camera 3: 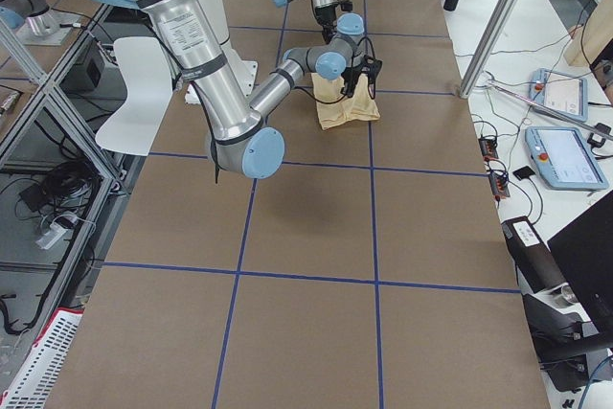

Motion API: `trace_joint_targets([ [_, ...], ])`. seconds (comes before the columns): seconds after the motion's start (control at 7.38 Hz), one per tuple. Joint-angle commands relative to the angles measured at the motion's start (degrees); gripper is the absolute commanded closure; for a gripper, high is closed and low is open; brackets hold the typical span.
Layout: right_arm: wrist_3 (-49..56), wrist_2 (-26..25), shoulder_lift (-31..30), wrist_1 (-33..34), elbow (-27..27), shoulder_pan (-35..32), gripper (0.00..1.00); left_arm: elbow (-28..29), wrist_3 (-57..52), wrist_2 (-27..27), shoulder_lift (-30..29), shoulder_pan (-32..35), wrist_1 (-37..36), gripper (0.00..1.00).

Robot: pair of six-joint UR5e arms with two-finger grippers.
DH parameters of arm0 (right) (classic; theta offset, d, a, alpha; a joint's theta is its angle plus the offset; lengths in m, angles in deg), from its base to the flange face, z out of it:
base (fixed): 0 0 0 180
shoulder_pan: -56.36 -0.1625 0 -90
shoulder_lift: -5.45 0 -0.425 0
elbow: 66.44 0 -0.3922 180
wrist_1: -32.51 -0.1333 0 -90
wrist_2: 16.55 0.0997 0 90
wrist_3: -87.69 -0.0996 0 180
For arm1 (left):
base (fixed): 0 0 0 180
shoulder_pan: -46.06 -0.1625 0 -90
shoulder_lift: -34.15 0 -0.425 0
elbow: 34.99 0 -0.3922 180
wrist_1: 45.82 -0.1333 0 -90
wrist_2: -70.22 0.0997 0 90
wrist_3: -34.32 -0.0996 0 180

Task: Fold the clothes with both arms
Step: 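Lift the near edge with both grippers and fold it away from the robot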

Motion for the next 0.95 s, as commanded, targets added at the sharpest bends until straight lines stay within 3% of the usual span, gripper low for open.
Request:
trace_joint_targets([
  [0.0, -0.1, 0.0, 5.6, -3.0, -7.2, -1.4, 1.0, 6.8, -1.1, 0.2, -1.7, 1.4, 4.4, 1.0],
  [0.27, 0.3, -0.4, 10.0, -3.2, -12.7, -1.4, 1.0, 7.8, -4.1, 0.0, -1.7, 3.9, 4.6, 1.0],
  [0.81, 0.4, -1.2, 11.9, -8.8, -19.4, -1.6, 1.0, 10.9, -4.5, 0.0, -2.0, 4.7, 4.9, 1.0],
])
